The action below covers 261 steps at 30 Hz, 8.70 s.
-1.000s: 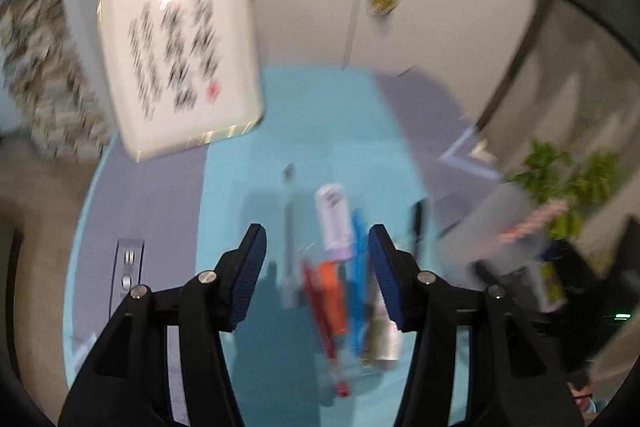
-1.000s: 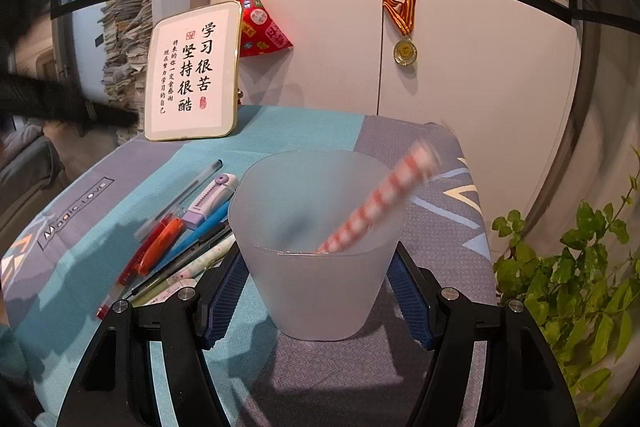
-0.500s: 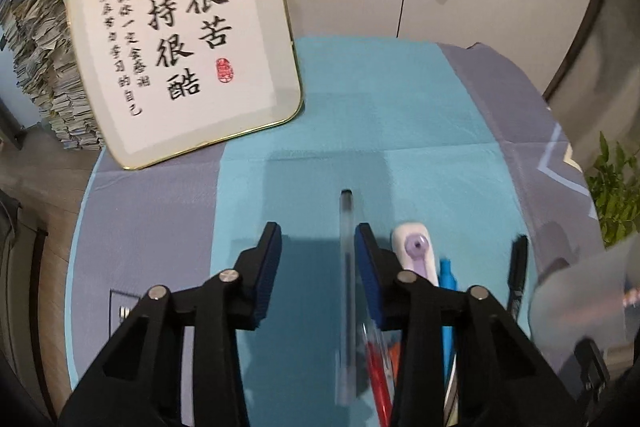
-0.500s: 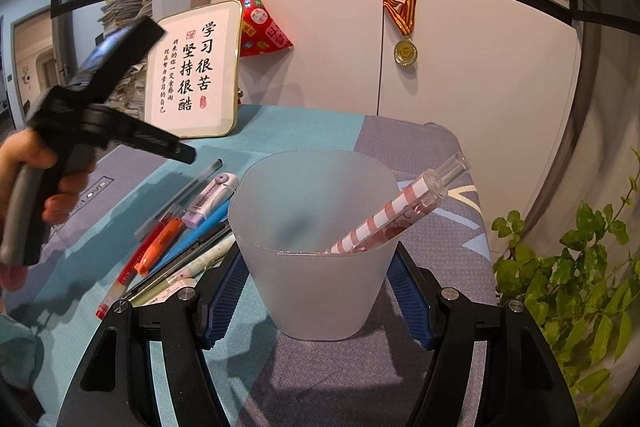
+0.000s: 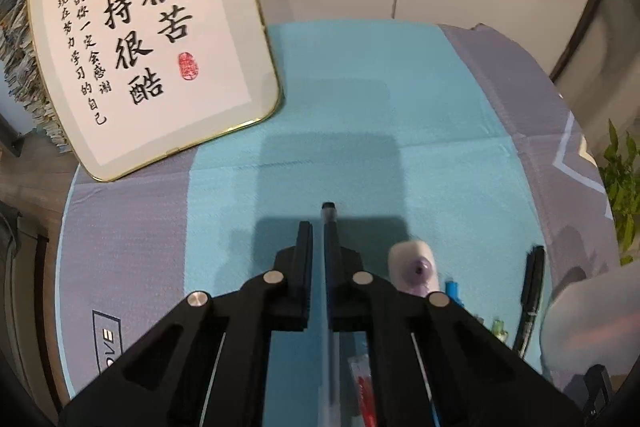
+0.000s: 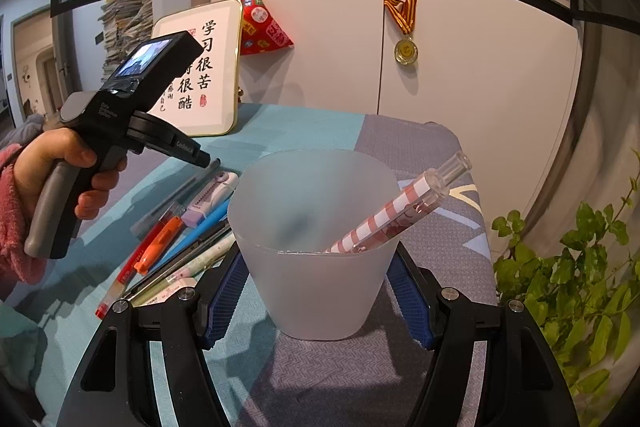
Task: Organize stationery
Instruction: 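Grasp the clear gel pen with the left gripper, then carry the clear gel pen into the frosted cup and open the left gripper, then grasp the red pen with the left gripper, then lower the red pen into the frosted cup and open the left gripper, then move the left gripper back over the remaining pens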
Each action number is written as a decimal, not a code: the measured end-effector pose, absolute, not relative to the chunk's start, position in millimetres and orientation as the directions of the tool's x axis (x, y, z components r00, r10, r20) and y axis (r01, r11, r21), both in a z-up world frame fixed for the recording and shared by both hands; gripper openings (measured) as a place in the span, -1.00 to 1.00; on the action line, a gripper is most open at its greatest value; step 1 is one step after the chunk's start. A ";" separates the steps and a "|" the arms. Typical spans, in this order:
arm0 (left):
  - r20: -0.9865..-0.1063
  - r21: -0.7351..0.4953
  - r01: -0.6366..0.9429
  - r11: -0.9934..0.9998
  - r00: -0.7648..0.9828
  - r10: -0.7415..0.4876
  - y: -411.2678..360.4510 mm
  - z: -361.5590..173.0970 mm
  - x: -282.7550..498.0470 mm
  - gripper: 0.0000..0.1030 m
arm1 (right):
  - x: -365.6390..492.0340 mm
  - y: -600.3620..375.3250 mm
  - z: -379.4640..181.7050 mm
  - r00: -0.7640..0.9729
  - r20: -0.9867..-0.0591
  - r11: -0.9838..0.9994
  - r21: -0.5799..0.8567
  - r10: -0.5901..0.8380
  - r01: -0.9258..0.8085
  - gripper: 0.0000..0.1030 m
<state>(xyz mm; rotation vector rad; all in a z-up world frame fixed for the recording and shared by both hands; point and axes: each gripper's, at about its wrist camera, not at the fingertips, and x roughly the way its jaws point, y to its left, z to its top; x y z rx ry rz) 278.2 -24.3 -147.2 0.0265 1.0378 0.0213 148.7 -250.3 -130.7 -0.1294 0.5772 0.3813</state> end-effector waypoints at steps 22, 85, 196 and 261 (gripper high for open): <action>-0.891 -0.087 -0.050 0.995 0.452 -0.055 -3.4 -146.5 286.2 -0.48 | 147.6 -249.6 -132.2 0.771 -0.554 0.922 -0.015 0.315 -0.387 0.37; -0.545 -0.213 0.354 0.911 0.731 -0.412 -135.0 -18.9 191.5 -0.86 | 147.9 -249.8 -132.6 0.770 -0.555 0.921 -0.015 0.316 -0.389 0.37; -0.526 -0.211 0.216 0.953 0.797 -0.297 -79.9 37.9 126.7 -0.76 | 148.1 -251.0 -132.2 0.770 -0.556 0.920 -0.021 0.314 -0.391 0.37; -0.824 -0.153 0.147 0.977 0.526 -0.208 -72.5 -86.1 171.2 -0.46 | 146.9 -249.0 -132.7 0.768 -0.560 0.920 -0.023 0.312 -0.391 0.37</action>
